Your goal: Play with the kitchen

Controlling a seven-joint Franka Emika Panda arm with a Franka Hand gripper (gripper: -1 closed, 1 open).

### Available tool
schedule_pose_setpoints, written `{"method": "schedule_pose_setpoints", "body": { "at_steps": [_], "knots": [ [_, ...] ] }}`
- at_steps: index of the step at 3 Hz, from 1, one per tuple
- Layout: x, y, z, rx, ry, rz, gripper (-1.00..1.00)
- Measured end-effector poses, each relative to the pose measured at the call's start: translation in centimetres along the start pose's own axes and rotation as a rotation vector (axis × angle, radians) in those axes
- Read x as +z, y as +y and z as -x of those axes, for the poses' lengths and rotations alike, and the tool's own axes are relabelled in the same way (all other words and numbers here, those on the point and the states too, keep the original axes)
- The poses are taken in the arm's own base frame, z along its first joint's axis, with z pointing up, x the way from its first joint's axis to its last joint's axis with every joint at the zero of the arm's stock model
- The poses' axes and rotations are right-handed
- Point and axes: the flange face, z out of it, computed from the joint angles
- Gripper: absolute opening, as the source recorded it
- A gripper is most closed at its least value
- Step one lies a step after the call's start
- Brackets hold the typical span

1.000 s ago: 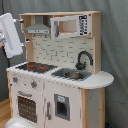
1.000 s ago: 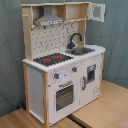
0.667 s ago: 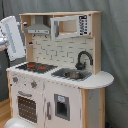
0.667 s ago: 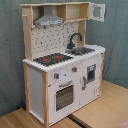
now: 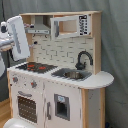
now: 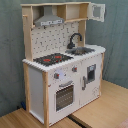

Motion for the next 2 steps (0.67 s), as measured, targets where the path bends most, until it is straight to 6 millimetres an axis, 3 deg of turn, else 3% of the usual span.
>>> {"method": "schedule_pose_setpoints", "body": {
  "at_steps": [1,2],
  "knots": [
    [0.30,0.22,0.02,0.007,0.005,-0.008,-1.00],
    [0.85,0.63,0.01,0.018,0.016,-0.023,-1.00]
  ]
}}
